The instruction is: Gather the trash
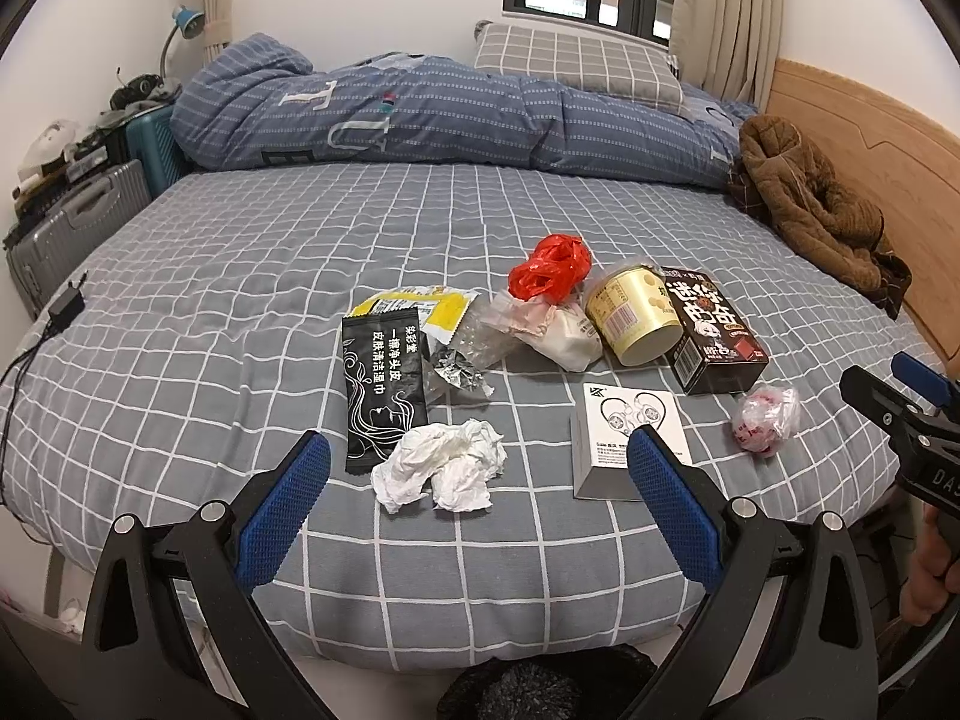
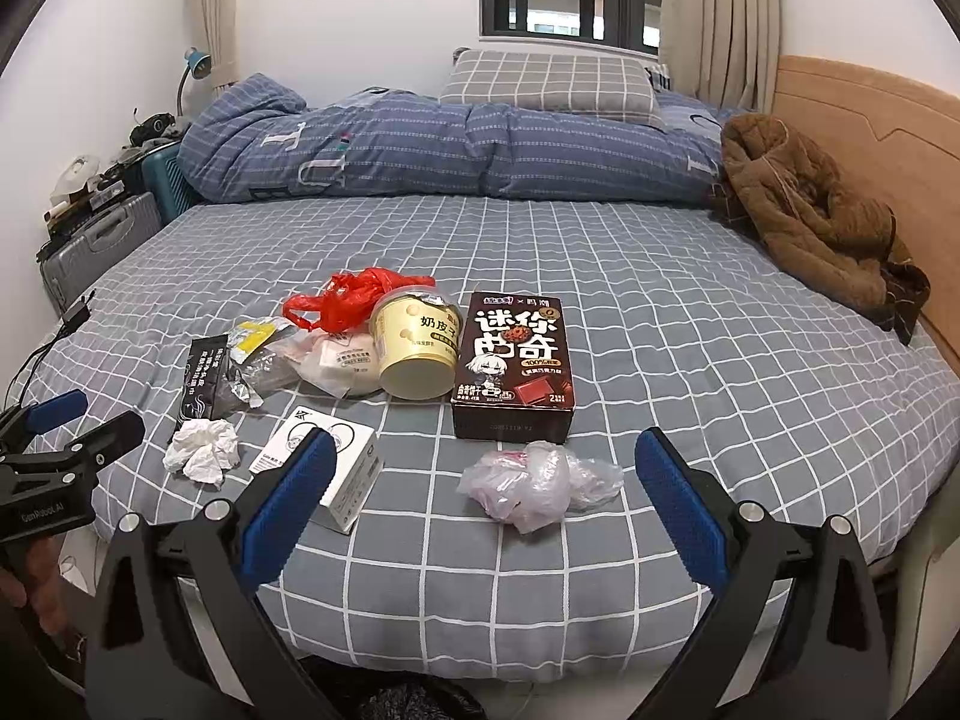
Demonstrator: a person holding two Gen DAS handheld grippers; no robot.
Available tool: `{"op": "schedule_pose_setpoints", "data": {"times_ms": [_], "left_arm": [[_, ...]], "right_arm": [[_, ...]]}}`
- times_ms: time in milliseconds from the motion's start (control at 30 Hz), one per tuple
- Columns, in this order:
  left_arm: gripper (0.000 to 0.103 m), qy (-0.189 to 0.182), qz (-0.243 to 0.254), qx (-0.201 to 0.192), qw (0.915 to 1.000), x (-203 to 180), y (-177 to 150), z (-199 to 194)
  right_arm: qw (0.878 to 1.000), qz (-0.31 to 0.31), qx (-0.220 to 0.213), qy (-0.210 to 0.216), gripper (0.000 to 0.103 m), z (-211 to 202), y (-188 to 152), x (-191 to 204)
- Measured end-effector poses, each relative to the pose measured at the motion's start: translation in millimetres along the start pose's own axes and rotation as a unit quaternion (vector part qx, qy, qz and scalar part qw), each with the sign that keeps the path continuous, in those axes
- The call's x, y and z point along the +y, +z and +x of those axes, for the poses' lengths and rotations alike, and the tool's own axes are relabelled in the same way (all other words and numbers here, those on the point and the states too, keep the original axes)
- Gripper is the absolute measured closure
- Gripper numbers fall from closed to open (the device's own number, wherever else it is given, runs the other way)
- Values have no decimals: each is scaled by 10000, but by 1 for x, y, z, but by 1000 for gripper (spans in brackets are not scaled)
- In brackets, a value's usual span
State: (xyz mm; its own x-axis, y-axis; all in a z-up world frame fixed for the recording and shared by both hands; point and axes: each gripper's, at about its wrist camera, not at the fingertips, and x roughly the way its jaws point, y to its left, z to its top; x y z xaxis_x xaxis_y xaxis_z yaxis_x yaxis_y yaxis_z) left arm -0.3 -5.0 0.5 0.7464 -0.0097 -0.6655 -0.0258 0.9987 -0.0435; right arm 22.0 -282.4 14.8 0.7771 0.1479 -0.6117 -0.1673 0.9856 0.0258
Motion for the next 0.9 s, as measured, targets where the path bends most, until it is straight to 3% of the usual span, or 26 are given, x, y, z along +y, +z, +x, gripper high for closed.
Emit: {"op": "schedule_pose_setpoints", "data": {"times_ms": [900], "left_arm": [[6, 4, -53, -33, 10000, -2, 4, -3]], "right_arm": [[10000, 24, 14, -1, 7, 0, 1, 1]]}}
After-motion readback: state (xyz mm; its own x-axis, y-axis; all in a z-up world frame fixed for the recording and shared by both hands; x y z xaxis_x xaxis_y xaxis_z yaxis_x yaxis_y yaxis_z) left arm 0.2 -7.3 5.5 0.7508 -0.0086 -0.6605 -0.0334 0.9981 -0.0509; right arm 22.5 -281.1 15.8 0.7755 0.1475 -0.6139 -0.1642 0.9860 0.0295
